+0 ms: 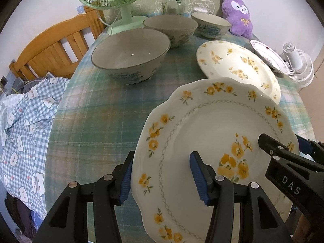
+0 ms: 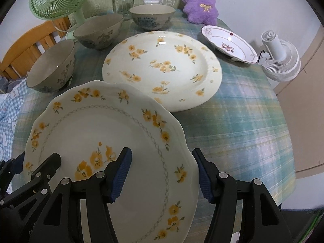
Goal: Organize plates and bowls
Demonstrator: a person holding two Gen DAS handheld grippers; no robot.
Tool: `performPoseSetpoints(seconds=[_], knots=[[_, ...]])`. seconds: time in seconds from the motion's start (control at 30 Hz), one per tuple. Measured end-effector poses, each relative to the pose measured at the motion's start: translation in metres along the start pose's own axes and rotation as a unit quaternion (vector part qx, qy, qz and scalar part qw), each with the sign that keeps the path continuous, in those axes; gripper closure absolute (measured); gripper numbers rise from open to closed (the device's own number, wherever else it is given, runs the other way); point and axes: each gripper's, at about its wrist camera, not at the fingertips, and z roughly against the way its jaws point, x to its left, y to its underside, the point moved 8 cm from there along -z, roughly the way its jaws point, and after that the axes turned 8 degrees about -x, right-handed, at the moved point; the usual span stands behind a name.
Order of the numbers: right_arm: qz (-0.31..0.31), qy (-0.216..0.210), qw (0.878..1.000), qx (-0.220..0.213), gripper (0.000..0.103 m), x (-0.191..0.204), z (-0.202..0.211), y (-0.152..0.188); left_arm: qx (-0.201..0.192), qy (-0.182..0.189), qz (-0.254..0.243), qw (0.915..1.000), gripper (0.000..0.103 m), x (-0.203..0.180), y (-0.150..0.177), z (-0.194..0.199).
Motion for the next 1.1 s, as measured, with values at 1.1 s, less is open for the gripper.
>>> performPoseSetpoints(seconds=[1.1], knots=[[-0.014, 0.006, 1.0, -0.022, 0.038, -0.133, 0.018, -0.014, -0.035, 0.011, -0.005, 0.9993, 0.049, -0.125, -0.021, 0.022]])
